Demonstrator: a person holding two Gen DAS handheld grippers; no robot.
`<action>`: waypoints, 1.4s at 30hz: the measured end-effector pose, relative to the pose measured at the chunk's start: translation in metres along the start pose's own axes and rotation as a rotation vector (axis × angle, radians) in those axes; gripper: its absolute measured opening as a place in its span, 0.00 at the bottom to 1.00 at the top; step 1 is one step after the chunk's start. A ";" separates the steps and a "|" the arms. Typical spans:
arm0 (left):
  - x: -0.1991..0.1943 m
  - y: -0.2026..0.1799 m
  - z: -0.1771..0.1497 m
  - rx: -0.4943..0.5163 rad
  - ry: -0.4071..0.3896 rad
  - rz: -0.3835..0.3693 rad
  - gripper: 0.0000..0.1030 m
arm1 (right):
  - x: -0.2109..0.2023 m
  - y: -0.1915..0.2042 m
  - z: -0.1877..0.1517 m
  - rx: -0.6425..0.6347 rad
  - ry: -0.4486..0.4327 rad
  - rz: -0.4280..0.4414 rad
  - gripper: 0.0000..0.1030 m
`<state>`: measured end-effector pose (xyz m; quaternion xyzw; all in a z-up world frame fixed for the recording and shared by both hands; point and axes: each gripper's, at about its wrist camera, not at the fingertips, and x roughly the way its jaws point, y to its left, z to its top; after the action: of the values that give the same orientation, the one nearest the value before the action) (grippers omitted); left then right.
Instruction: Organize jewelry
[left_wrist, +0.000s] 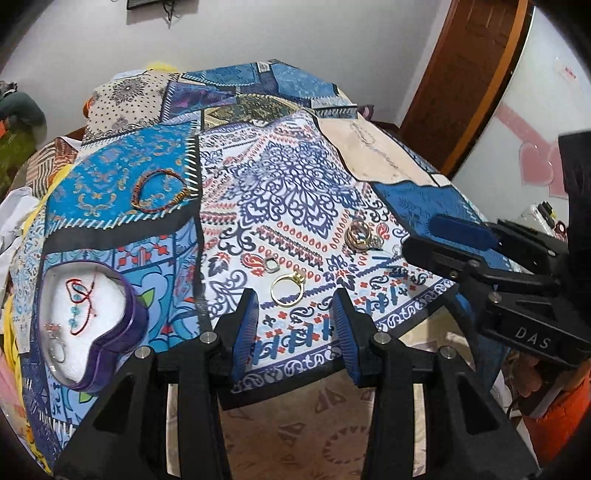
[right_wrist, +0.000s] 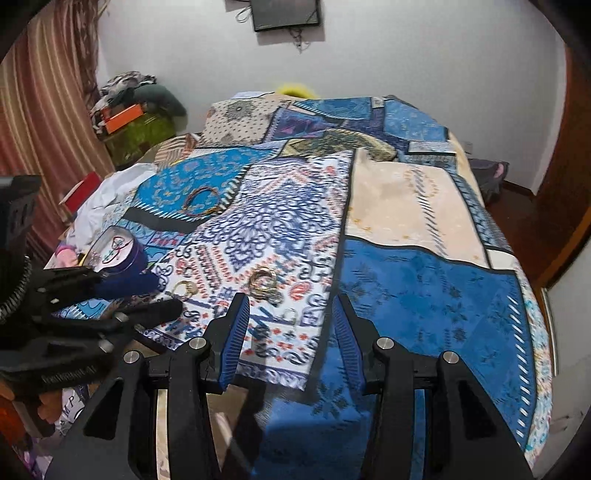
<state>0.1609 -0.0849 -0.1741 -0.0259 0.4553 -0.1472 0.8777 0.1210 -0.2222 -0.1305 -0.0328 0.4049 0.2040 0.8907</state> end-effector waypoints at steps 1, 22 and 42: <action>0.001 0.000 0.000 0.003 -0.002 0.002 0.40 | 0.002 0.001 0.001 -0.005 0.000 0.006 0.42; 0.015 -0.002 -0.004 0.044 -0.033 0.026 0.27 | 0.044 0.004 0.013 -0.009 0.053 0.078 0.19; -0.003 -0.014 -0.007 0.079 -0.045 -0.009 0.03 | 0.020 0.000 0.018 0.012 -0.019 0.086 0.18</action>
<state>0.1502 -0.0965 -0.1739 0.0033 0.4294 -0.1684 0.8873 0.1454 -0.2116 -0.1326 -0.0081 0.3986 0.2401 0.8851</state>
